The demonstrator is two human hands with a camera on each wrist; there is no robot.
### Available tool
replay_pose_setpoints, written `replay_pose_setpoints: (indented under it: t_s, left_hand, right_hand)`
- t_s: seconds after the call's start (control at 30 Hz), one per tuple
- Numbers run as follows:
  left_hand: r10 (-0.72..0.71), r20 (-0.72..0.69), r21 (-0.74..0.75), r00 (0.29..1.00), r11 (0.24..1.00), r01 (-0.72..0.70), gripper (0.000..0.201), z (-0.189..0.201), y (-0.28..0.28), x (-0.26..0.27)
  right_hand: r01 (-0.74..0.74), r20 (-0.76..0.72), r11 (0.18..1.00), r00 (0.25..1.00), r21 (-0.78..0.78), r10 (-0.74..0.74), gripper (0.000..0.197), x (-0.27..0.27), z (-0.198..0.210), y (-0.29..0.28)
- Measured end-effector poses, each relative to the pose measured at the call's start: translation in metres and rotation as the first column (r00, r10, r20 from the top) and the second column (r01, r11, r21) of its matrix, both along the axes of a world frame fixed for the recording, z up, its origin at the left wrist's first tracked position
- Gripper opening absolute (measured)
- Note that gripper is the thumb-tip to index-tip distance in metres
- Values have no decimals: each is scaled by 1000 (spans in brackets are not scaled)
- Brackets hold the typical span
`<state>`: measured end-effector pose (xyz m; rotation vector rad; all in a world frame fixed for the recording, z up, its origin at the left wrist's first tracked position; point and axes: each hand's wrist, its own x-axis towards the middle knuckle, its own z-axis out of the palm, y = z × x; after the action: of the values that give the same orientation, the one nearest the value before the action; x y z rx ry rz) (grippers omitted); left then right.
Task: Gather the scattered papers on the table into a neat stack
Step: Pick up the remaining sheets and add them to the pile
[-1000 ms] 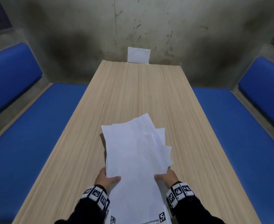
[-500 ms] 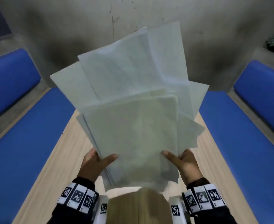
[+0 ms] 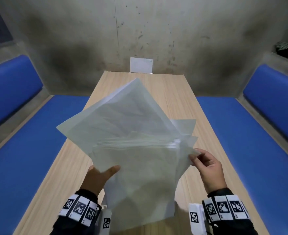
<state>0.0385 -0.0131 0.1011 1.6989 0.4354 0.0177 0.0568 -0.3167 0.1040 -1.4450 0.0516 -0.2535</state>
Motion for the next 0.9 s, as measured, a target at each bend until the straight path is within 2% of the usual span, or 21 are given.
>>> replay_pose_setpoints:
  t_s: [0.03, 0.13, 0.17, 0.23, 0.3, 0.33, 0.37, 0.4, 0.43, 0.47, 0.53, 0.6, 0.63, 0.67, 0.73, 0.77, 0.83, 0.9]
  left_hand:
    - [1, -16, -4, 1000, 1000, -1, 27, -3, 2, 1]
    - [86, 5, 2, 996, 996, -86, 41, -5, 2, 0]
    - [101, -1, -16, 995, 995, -101, 33, -5, 2, -1]
    - [90, -15, -29, 996, 995, -91, 20, -1, 1, -5]
    - [84, -18, -58, 996, 995, -85, 30, -3, 3, -7]
    - [85, -18, -79, 996, 993, -87, 42, -5, 5, -7]
    - [95, -8, -70, 995, 993, -95, 50, -6, 7, -7]
    - [114, -34, -60, 993, 991, -115, 54, -4, 8, -7]
    - [107, -60, -73, 992, 991, -111, 56, -1, 9, -8]
    - [88, -82, -89, 993, 991, -95, 61, 2, 11, -7]
    - [35, -87, -97, 996, 994, -43, 86, 5, 15, -3]
    - [30, -31, -96, 999, 995, -33, 110, 12, 17, -1]
    - [60, -7, -87, 998, 994, -60, 109, 18, 17, -2]
    - [67, -11, -108, 998, 992, -67, 98, 21, 16, -2]
    - [59, 8, -155, 998, 986, -57, 61, 26, 9, -5]
    - [9, 38, -197, 999, 980, -1, 54, 29, 3, -9]
    - [-95, 76, -237, 993, 965, 111, 76, 20, -3, -12]
    - [-108, 49, -244, 993, 963, 117, 89, 6, -4, -13]
  right_hand:
    - [3, -15, 999, 1000, -52, -3, 28, 1, 2, -1]
    - [30, -34, 992, 999, -123, -34, 37, -1, 1, -2]
    - [45, -48, 986, 997, -163, -54, 39, -3, -2, -2]
    - [-15, -112, 943, 993, -331, -23, 35, -8, -11, -2]
    - [-164, -216, 845, 975, -509, 59, 26, -13, -12, -1]
    - [-236, -266, 794, 959, -560, 98, 39, -14, -11, -3]
    - [-286, -300, 758, 946, -587, 125, 68, -14, -7, -4]
    - [-315, -306, 769, 938, -557, 162, 96, -12, -1, -6]
    - [-309, -291, 808, 940, -501, 179, 113, -10, 11, -6]
    - [-297, -244, 858, 947, -420, 208, 118, -8, 21, -6]
    - [-338, -192, 882, 938, -327, 288, 104, -5, 41, -9]
    - [-442, -233, 827, 895, -349, 380, 82, -3, 58, -7]
    - [-485, -244, 805, 873, -340, 423, 72, -4, 63, -5]
    - [-520, -241, 798, 853, -305, 464, 66, -5, 63, -3]
    - [-556, -235, 797, 828, -235, 509, 65, -10, 59, 2]
    - [-564, -238, 797, 822, -217, 517, 65, -12, 53, 6]
    - [-567, -265, 797, 817, -206, 513, 64, -16, 36, 13]
    - [-517, -297, 823, 844, -233, 446, 66, -16, 19, 21]
